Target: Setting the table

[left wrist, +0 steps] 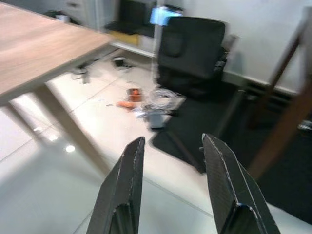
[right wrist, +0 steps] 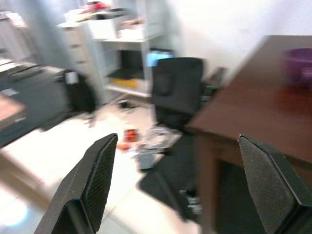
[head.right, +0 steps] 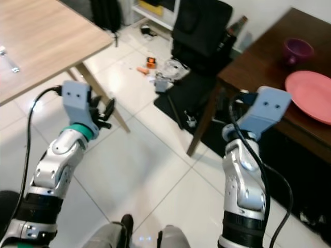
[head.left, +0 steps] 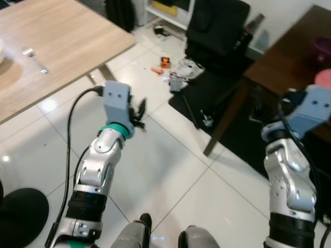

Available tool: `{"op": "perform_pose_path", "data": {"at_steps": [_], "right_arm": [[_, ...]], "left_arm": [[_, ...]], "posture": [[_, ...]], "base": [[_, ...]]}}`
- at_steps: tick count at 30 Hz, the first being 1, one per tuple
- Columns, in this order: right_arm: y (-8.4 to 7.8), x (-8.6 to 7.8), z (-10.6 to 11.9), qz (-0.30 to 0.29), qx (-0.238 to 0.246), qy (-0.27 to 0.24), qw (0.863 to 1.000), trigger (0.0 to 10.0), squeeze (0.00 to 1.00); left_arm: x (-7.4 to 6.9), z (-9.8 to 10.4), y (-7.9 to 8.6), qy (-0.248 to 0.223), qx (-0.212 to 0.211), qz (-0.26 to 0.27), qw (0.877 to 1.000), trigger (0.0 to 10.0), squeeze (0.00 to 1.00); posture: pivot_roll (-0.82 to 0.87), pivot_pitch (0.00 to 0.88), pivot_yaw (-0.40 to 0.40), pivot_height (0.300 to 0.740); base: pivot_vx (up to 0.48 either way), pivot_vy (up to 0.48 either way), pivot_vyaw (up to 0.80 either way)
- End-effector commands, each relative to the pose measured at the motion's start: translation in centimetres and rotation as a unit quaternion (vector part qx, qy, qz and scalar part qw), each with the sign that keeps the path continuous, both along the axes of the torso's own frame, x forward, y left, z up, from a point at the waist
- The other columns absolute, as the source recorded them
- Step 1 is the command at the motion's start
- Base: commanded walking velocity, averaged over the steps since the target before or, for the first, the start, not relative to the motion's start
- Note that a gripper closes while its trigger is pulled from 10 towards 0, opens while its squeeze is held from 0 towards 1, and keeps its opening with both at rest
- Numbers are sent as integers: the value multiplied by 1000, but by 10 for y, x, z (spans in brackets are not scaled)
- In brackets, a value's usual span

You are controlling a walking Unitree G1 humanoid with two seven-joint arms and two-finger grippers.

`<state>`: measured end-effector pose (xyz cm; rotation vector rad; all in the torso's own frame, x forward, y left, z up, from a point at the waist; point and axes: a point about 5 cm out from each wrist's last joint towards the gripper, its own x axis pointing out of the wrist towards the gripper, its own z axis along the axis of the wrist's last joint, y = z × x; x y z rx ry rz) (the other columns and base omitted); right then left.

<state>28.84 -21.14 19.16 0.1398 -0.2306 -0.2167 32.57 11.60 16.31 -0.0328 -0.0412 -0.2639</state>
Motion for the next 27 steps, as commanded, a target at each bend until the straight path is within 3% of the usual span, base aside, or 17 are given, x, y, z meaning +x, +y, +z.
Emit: {"op": "perform_pose_path", "data": {"at_steps": [1, 24, 27], "right_arm": [[0, 0, -6, 0, 6, 12, 1000, 10000, 0], [0, 1, -7, 3, 7, 13, 1000, 10000, 0], [0, 1, -6, 2, 10, 9, 1000, 10000, 0]], "left_arm": [[-1, -8, 1, 15, 0, 4, 1000, 10000, 0], [2, -7, 2, 16, 11, 14, 1000, 10000, 0], [5, -3, 5, -1, 20, 32, 999, 10000, 0]], "posture": [[-97, 9, 53, 740], [-95, 0, 54, 740], [-95, 0, 54, 740]], "base": [[0, 0, 800], [0, 0, 800], [0, 0, 533]]}}
